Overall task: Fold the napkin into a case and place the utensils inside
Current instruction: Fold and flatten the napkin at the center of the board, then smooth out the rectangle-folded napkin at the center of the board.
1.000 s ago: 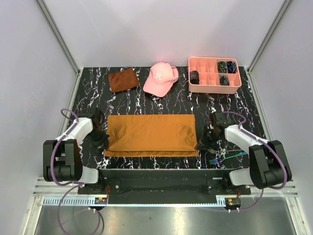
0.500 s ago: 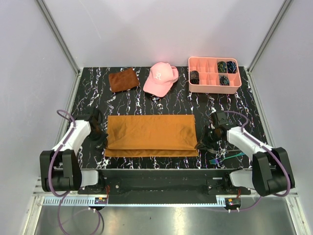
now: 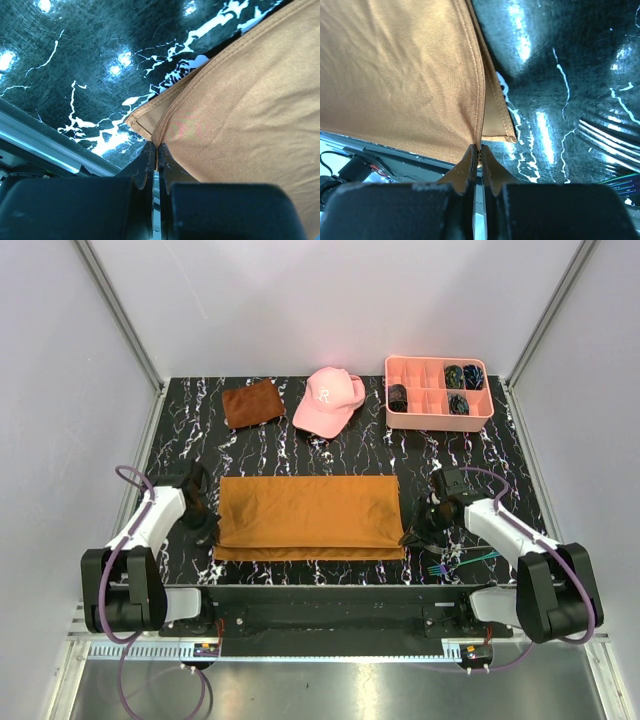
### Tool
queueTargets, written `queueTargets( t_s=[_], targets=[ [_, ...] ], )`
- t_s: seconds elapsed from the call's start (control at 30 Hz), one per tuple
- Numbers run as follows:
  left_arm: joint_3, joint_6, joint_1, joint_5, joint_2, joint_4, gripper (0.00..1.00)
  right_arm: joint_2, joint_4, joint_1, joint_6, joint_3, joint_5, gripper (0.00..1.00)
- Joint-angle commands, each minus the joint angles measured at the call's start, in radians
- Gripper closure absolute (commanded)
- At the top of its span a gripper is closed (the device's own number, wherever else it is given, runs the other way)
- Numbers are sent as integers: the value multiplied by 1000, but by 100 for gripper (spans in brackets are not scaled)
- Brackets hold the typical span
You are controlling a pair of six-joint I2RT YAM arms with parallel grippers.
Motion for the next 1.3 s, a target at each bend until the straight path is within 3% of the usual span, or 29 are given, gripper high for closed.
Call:
queueTargets(
  t_s=[0.0,0.33,0.6,0.7,0.77,0.87,0.93,0.97,1.07,1.13,1.17,1.27],
  targets=[
    [-26,-11,2,-68,39,40,100,52,21,3,-4,-3,14,91],
    [-49,-5,1,-82,97,83,100,129,98,3,-9,-16,29,89],
    [-78,-8,-1,-60,79,92,100,140,99,3,-10,-13,29,81],
    [-80,-13,1,-37,37,80,81,112,84,3,-10,-10,40,77],
    [-69,-12,1,2,-1,54,62,98,64,3,-9,-4,53,76],
    [-45,-8,1,24,-74,-12,49,58,21,3,-13,20,63,73],
    [-7,-2,1,16,-137,-70,42,34,-6,3,-9,37,69,67],
    [12,-3,1,4,-157,-96,33,11,-14,3,-7,51,69,64],
    [60,1,2,-22,-233,-147,33,-15,-33,3,-4,74,57,58],
    [40,10,2,4,-274,-96,34,-17,-34,3,-16,85,52,54],
    [27,26,2,22,-277,-66,39,-8,-28,1,-26,92,47,54],
    [-25,58,1,150,-230,70,70,21,-4,3,-44,100,18,54]
  ],
)
